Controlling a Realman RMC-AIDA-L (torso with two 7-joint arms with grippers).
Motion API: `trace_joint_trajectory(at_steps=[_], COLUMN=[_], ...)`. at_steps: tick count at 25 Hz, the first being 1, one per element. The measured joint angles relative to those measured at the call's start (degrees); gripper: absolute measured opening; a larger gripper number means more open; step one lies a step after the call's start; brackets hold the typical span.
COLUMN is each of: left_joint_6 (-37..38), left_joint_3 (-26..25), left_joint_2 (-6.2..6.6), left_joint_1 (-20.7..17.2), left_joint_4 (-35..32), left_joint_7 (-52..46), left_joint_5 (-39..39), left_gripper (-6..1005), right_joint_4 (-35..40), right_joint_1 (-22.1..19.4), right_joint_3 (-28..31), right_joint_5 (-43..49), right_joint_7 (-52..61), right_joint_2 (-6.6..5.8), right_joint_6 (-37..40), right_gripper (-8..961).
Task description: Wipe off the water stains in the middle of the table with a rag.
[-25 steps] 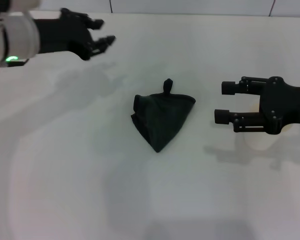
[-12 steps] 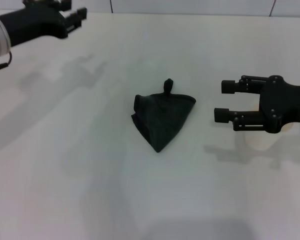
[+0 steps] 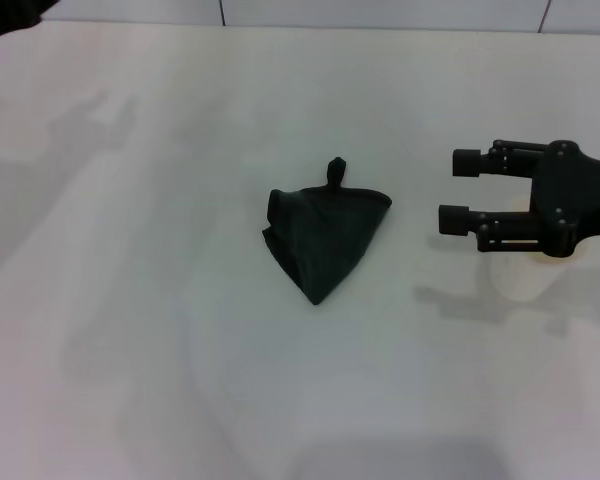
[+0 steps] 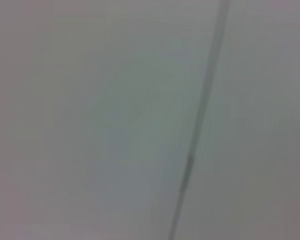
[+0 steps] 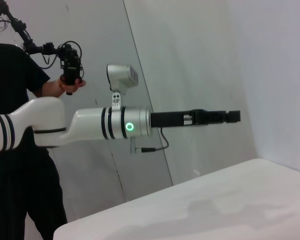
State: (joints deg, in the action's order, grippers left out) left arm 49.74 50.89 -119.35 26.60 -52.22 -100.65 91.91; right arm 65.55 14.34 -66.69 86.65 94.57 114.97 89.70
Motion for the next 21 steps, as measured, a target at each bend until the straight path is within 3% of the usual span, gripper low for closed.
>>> trace_joint_trajectory(at_steps=[9, 21], left_joint_6=[-1.68, -0.75], left_joint_3=[1.66, -0.21], left_joint_2=[0.00, 0.41], left_joint_1=[-0.84, -1.75], left_joint_4=[0.31, 0.12], left_joint_7=[-3.96, -6.33], left_joint_5=[3.51, 1.89], left_gripper=[432, 432], right_joint_4=[0.37, 0.46], right_joint_1=[-0.13, -0.45], right_joint_3=[1.17, 2.00], right_joint_5=[0.00, 0.01], right_joint_7=[0.50, 0.53], right_joint_2=[-0.07, -0.01], right_joint_6=[1.39, 2.34], right_gripper=[765, 765])
